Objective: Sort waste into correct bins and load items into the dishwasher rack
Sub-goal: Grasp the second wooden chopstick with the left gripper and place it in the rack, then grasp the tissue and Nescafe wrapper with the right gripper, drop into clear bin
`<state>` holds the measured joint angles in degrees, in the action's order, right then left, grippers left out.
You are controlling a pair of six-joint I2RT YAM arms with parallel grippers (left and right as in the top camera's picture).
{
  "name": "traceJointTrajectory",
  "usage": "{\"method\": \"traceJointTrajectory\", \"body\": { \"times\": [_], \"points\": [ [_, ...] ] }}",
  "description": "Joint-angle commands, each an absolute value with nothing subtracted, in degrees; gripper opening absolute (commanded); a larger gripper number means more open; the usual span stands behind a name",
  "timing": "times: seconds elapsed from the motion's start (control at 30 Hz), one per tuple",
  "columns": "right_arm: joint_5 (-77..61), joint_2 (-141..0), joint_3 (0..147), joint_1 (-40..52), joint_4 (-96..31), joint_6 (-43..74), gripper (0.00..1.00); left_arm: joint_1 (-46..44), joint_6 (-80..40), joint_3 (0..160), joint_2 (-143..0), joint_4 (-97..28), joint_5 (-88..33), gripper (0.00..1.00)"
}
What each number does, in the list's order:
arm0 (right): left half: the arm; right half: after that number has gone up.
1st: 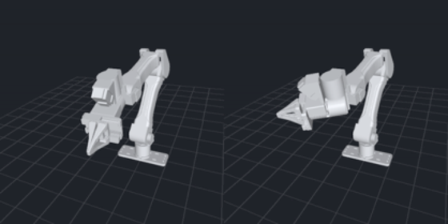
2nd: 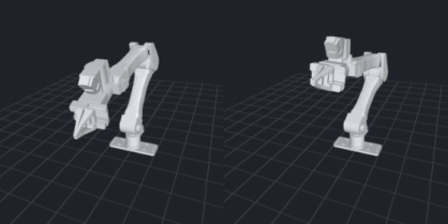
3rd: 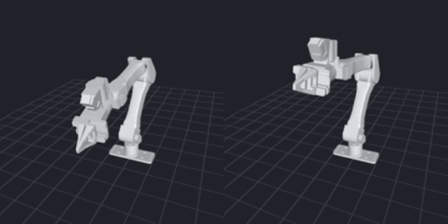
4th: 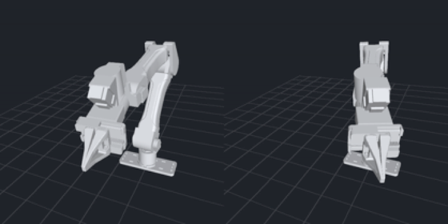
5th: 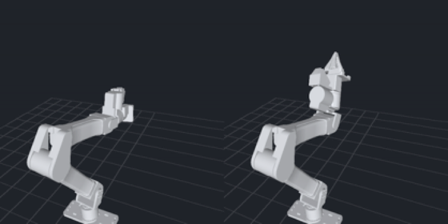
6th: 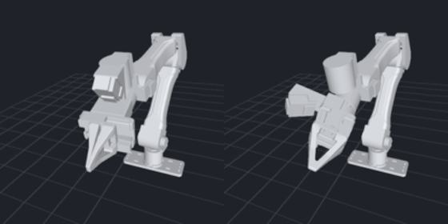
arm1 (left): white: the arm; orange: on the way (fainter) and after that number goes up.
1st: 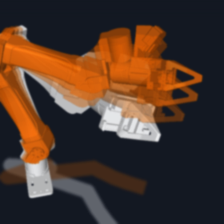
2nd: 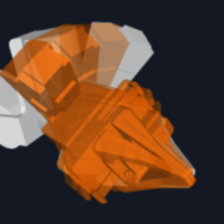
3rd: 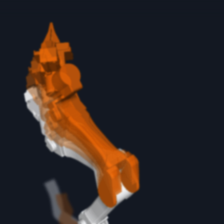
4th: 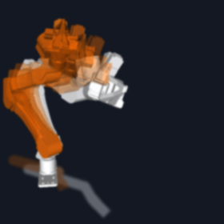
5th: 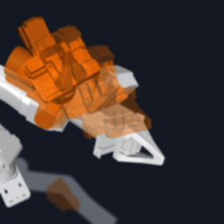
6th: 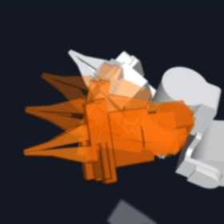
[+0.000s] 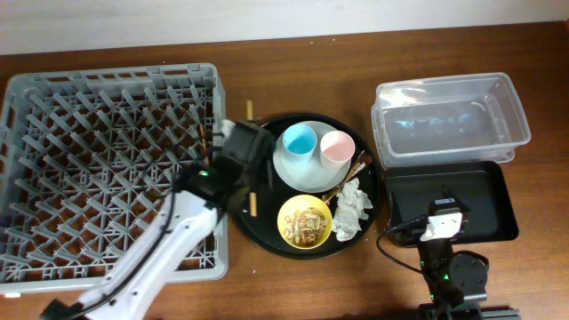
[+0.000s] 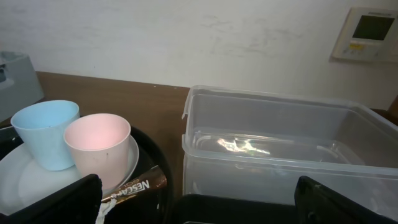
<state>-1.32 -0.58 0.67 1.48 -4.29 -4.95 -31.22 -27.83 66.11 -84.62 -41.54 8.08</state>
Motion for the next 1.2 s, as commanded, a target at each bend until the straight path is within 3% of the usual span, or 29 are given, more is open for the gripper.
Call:
{"method": "traceJointTrajectory", "body": {
  "times": [0.0,0.13,0.3,0.37,0.47,0.5,0.53,0.57,0.63,0.73,0.77,0.8,0.93,1.03,1.1,1.17],
  "points": [
    [-1.2,-0.2,0.3,1.1,-4.5,-4.9,0.99,-22.6,-18.2,66.6,-81.9,-44.3,11.0,0.01],
    [-1.2,-0.2,0.3,1.1,-4.5,-4.9,0.99,-11.3,-6.3,66.6,-82.1,-46.4,10.9,0.01],
    [-1.2,-0.2,0.3,1.1,-4.5,-4.9,0.99,-8.2,-2.2,66.2,-87.7,-44.7,10.9,0.00],
    [-1.2,-0.2,0.3,1.1,-4.5,-4.9,0.99,-7.9,-2.3,66.2,-91.2,-44.4,13.2,0.11],
    [-1.2,-0.2,0.3,1.1,-4.5,-4.9,0.99,-8.0,-2.4,66.2,-93.3,-43.8,14.7,0.16],
    [-1.2,-0.2,0.3,1.1,-4.5,-4.9,0.99,-8.0,-3.1,66.2,-93.3,-43.4,14.7,0.25],
    [-1.2,-0.2,0.3,1.1,-4.5,-4.9,0.99,-8.0,-3.2,66.2,-93.3,-43.3,14.7,0.48],
    [-1.2,-0.2,0.3,1.1,-4.5,-4.9,0.99,-8.0,-3.2,66.3,-93.3,-43.3,14.6,0.56],
    [-1.2,-0.2,0.3,1.1,-4.5,-4.9,0.99,-8.0,-4.9,66.6,-92.3,-43.8,12.7,0.56],
    [-1.2,-0.2,0.3,1.1,-4.5,-4.9,0.99,-8.0,-4.9,67.1,-84.4,-44.9,-5.8,0.58],
    [-1.2,-0.2,0.3,1.1,-4.5,-4.9,0.99,-8.0,-4.9,67.1,-81.2,-46.3,-12.3,0.72],
    [-1.2,-0.2,0.3,1.1,-4.5,-4.9,0.99,-8.0,-4.9,67.1,-79.7,-47.4,-14.7,0.98],
    [-1.3,-0.2,0.3,1.1,-4.1,-4.9,0.99,-8.0,-4.9,67.1,-78.3,-51.1,-15.3,0.99],
    [-6.5,-0.3,3.7,1.1,5.7,-0.3,0.99,-8.0,-4.9,67.1,-78.3,-51.1,-15.3,1.00],
    [-5.6,-1.2,11.8,1.1,-0.8,0.3,0.99,-8.0,-4.9,67.1,-78.3,-51.1,-15.3,0.99],
    [-6.6,-8.3,25.5,1.1,-16.3,3.9,0.99,-8.0,-4.9,67.1,-78.3,-51.1,-15.3,0.99]
  ]
}}
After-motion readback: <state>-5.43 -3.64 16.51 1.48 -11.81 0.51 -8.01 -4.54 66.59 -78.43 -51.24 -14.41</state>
